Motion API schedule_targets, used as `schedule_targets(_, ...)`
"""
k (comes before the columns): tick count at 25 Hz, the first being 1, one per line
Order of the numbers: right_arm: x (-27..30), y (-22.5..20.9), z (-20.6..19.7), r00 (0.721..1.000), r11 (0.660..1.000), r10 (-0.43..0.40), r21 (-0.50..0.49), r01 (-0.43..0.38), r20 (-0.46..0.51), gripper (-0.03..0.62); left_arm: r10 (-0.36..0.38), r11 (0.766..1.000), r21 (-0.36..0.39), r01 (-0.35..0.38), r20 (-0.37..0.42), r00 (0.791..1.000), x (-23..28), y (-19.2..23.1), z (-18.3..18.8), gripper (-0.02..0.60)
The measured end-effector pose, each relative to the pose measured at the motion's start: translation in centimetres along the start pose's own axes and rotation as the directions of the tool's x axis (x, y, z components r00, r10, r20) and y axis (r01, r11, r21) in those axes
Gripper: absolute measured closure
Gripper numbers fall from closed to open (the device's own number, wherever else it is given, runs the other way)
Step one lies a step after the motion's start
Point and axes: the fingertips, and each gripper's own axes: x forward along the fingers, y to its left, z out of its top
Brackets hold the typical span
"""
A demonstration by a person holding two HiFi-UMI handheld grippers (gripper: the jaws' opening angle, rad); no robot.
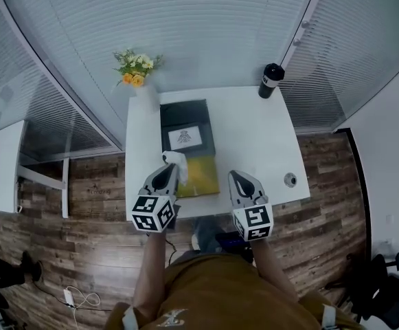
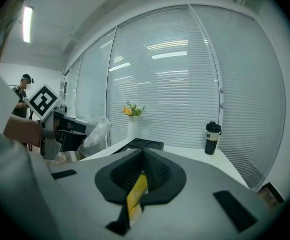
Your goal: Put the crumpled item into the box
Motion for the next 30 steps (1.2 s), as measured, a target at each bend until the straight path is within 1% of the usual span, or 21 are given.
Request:
schedule_targets(11,1.1,0.1,-2.0,0.998,0.999,0.029,0.018,-0.028,-0.051,0.582,0.014,1.0,-0.025,-0.016,-0.072,0.997,0.7,0.8,-2.8,0.552)
schedule_targets(19,2.6,-0.1,-4.7,0.992,0.998,0.057,0.04,-0.053,-0.111,0.582,0.019,0.999,-0.048,-0.025,-0.137,0.99,2.7,1.7,-5.7,0.552)
schedule_targets(23,3.3,-0.4,-5.9,0.988,0.997,0.07,0.051,-0.063,-0.137,0.582,0.024,0.998,-0.046,-0.033,-0.171,0.985,3.5,1.8,-6.9,0.552)
schedule_targets(30,4.4,-1.2,-7.6,0.982,0.995,0.082,0.068,-0.071,-0.171,0.582,0.032,0.999,-0.016,-0.037,-0.246,0.969,4.4,1.9,-9.3,0.552)
